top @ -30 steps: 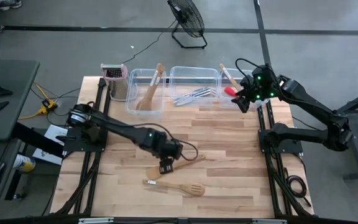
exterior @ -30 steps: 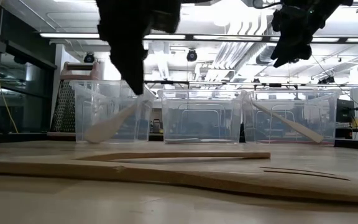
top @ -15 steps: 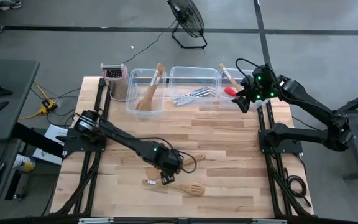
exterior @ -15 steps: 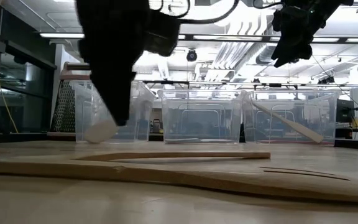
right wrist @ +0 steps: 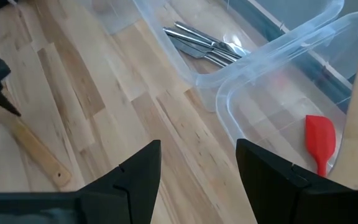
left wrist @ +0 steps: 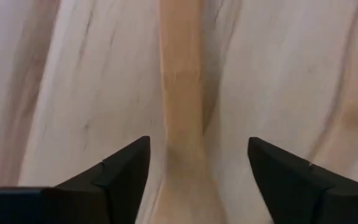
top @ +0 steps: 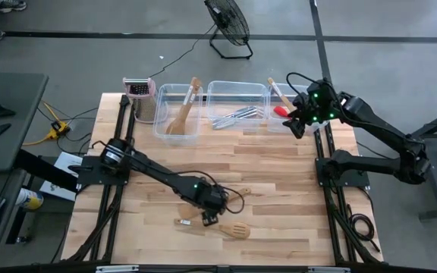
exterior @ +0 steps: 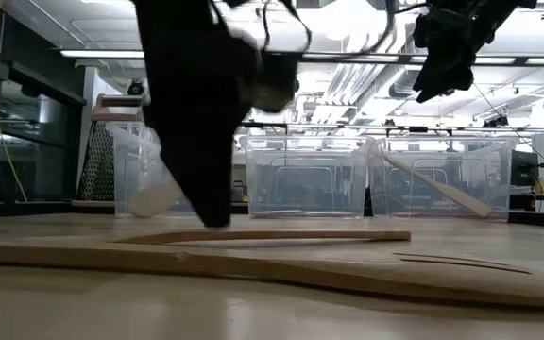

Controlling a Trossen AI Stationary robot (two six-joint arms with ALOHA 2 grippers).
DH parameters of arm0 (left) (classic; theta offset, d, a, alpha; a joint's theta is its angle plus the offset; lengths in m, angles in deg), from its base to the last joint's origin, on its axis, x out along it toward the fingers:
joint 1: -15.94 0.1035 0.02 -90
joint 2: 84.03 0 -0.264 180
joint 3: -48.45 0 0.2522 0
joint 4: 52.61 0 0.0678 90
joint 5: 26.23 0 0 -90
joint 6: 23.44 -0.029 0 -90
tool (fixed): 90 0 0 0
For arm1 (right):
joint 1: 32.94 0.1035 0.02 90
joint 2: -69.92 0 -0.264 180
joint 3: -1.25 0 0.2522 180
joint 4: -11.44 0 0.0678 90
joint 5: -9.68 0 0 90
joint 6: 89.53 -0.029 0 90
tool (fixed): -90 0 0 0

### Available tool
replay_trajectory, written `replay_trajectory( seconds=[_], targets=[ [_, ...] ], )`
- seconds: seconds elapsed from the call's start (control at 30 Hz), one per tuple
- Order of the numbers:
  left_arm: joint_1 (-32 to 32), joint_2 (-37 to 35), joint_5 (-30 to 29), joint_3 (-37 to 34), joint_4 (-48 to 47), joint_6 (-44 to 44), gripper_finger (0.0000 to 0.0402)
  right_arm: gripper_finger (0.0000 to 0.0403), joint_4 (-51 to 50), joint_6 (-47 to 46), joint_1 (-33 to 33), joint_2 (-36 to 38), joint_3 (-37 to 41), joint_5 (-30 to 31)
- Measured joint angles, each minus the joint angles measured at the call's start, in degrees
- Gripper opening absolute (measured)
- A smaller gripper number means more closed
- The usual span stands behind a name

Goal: Pick & Place Kitchen Items
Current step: Put the brown serving spoon into the left transparent container

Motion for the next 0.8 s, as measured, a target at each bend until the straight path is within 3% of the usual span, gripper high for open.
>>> replay_trajectory(
  seconds=[0.13,0.3,0.8],
  targets=[
    [0.02,1.17,-0.19,-0.17,-2.36,-0.18,0.0287,0.02,-0.05,0.14,-0.01,0.01,0.0,0.02],
    [0.0,2.74,0.92,0.17,-2.95,-0.17,0.0288,0.02,0.0,0.15,0.0,0.0,0.0,0.02],
    [1.93,4.07,5.59,-0.09,-3.35,-1.75,0.0188,0.02,0.28,0.1,0.0,0.0,0.0,-0.03]
  ],
)
